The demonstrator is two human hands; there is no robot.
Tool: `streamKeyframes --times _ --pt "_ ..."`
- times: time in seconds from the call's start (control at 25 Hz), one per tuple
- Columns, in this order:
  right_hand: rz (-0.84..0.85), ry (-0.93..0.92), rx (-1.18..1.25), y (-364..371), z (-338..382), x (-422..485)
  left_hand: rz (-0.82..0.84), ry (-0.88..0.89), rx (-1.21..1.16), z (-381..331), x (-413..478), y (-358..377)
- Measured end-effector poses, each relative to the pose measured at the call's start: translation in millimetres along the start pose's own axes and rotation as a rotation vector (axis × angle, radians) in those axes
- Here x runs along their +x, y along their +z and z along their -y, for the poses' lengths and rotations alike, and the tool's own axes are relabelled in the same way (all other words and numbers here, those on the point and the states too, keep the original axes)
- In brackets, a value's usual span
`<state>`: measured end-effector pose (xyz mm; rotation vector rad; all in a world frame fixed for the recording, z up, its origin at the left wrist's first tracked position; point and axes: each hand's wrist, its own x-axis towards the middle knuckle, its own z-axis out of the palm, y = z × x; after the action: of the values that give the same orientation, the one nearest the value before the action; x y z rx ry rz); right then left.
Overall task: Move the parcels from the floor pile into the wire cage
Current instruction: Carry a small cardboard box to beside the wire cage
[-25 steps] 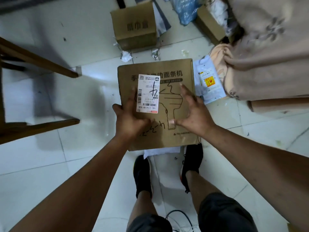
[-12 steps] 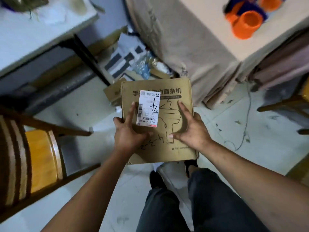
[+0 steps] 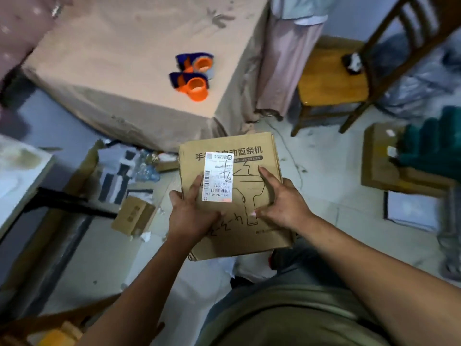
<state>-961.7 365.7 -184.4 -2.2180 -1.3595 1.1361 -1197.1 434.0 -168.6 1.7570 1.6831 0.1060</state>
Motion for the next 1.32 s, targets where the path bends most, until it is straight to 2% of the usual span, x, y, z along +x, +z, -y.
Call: streamKeyframes --times 0.24,0.64,0.76,1.04,1.32 --pt "-0.168 0.205 0.054 -84 -97 -30 0.165 0.277 0.154 -122 21 65" --pt "-0.368 0.410 0.296 -208 -257 -33 0.355 0.583 0.279 -337 70 201" --pt "-0.459 0.526 0.409 -237 -304 -33 0.457 0.682 0.322 -402 81 248" --pt "-0.669 0.775 0.604 -275 -381 -18 0.688 0.909 0.475 -525 130 355" --pt "-0.974 1.085 0.853 -283 -441 15 0.940 1.167 0.659 -635 154 488"
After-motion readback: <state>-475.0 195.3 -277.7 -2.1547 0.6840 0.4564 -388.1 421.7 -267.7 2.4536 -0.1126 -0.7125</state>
